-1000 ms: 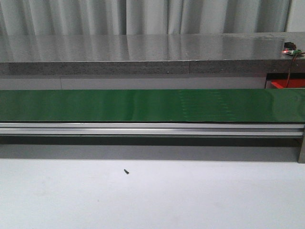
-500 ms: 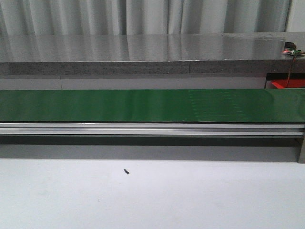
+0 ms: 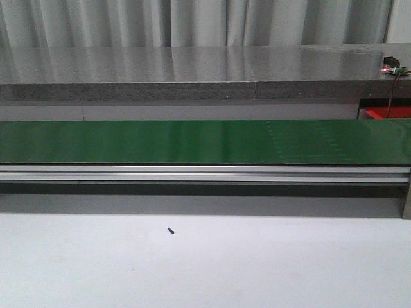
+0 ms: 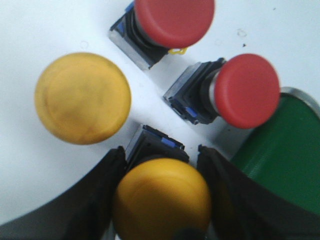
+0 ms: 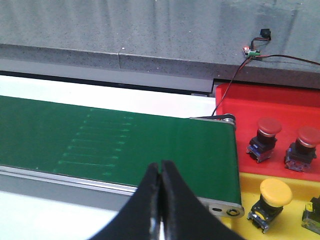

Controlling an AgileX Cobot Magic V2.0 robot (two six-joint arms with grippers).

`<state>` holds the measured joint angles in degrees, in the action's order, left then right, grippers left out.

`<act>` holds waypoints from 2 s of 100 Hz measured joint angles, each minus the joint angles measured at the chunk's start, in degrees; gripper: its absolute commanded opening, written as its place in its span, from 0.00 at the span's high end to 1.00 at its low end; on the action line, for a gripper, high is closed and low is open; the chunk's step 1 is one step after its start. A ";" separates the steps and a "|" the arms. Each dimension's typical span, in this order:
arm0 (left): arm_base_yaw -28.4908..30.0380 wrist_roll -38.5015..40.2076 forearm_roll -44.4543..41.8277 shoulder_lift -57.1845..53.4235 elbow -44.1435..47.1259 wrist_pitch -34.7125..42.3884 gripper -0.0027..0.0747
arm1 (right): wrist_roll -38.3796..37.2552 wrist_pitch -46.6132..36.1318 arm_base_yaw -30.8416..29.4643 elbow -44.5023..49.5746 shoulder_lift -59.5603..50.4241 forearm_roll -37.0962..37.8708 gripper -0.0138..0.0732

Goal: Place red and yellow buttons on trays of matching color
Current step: 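Set the yellow button on the green belt and open the left gripper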

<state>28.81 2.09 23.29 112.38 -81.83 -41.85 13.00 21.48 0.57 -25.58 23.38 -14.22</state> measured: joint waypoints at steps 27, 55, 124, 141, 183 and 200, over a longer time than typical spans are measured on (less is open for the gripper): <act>0.00 0.00 -2.38 -6.26 0.00 -2.42 0.64 | 0.00 -0.04 0.00 0.00 0.00 -0.46 0.98; -1.67 -3.12 -3.99 -11.94 0.00 -8.49 0.64 | 0.00 -0.26 0.00 0.00 0.00 -0.67 0.98; -10.49 -4.42 -9.33 -10.04 0.10 -10.94 0.64 | 0.00 -0.52 0.00 0.00 0.00 -0.99 0.98; -10.49 -4.51 -9.33 -9.14 0.10 -11.04 0.58 | 0.00 -0.52 0.00 0.00 0.00 -0.99 0.98; -10.49 -7.34 -8.64 -9.36 0.10 -10.80 0.26 | 0.00 -0.52 0.00 0.00 0.00 -0.99 0.98; -10.49 -8.75 -7.50 -13.16 0.10 -9.56 0.26 | 0.00 -0.52 0.00 0.00 0.00 -0.99 0.98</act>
<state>18.32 -6.66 15.79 99.22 -81.73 -51.41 13.00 20.96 0.57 -25.58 23.38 -15.20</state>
